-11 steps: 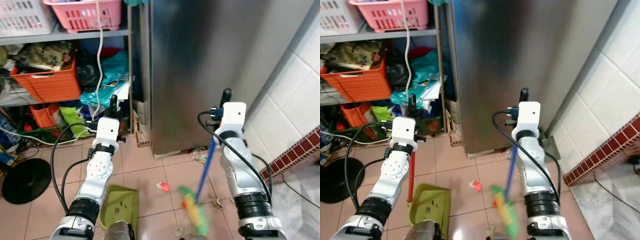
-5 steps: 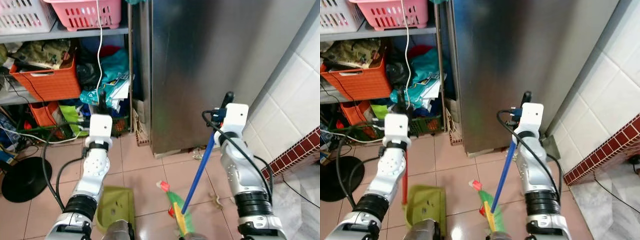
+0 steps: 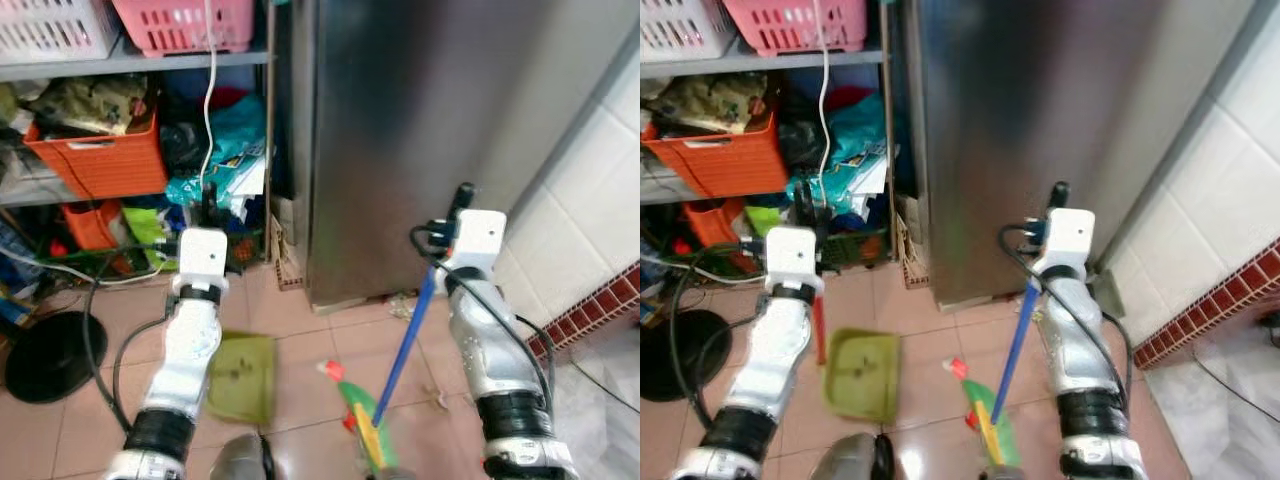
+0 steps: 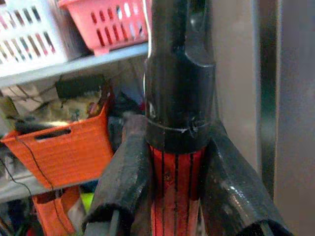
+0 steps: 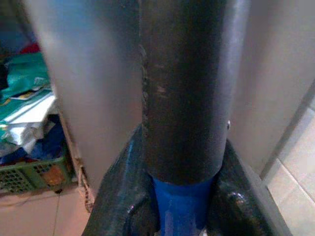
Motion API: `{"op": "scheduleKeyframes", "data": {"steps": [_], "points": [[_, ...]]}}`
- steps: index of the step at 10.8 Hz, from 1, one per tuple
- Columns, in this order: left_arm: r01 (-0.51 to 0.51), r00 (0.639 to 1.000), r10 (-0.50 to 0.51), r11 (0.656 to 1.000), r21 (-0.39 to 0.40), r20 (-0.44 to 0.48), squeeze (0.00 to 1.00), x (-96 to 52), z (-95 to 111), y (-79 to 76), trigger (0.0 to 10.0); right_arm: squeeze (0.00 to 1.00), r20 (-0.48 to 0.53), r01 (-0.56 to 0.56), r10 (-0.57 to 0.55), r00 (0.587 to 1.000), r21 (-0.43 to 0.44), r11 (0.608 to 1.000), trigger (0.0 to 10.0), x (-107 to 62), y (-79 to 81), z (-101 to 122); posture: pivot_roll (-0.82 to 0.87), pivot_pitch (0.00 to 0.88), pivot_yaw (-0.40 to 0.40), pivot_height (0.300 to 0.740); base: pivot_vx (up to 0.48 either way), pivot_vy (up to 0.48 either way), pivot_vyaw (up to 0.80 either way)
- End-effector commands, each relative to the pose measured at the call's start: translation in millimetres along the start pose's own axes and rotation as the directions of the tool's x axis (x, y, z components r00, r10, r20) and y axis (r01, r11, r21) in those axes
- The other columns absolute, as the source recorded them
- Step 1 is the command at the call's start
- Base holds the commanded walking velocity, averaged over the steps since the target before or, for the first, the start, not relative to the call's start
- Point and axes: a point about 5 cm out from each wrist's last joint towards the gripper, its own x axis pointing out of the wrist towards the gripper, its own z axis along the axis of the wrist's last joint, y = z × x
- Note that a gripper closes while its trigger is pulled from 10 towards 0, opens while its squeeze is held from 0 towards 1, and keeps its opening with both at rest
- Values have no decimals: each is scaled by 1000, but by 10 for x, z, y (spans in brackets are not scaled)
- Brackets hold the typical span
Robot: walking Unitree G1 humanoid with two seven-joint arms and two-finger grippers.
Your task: Sweep floor
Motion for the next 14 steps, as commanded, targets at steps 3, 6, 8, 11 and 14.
{"op": "scheduleKeyframes", "data": {"steps": [3,6,8,11,14], "points": [[27,999,-28,1000,14,44,0,55,142,4,10000,0,35,12,-12,999,-19,1000,10000,-3,-61,31,-76,64,17,740,0,480,0],[32,998,-34,999,28,58,0,70,181,2,10000,0,41,18,-17,999,-39,999,10000,-9,-58,18,-76,64,19,740,0,245,0],[5,999,-5,1000,2,43,0,115,154,14,10000,0,48,33,-30,998,-49,998,10000,-1,-76,16,-72,69,13,740,0,0,0],[-39,998,39,999,-2,41,0,269,158,-68,10000,0,45,34,-32,998,-44,998,10000,-5,-43,28,-100,89,0,740,0,0,0],[27,998,-26,999,-16,52,0,335,150,-432,10000,0,2,98,-98,995,20,995,10000,9,-133,-1,-114,97,2,740,0,0,0]]}}
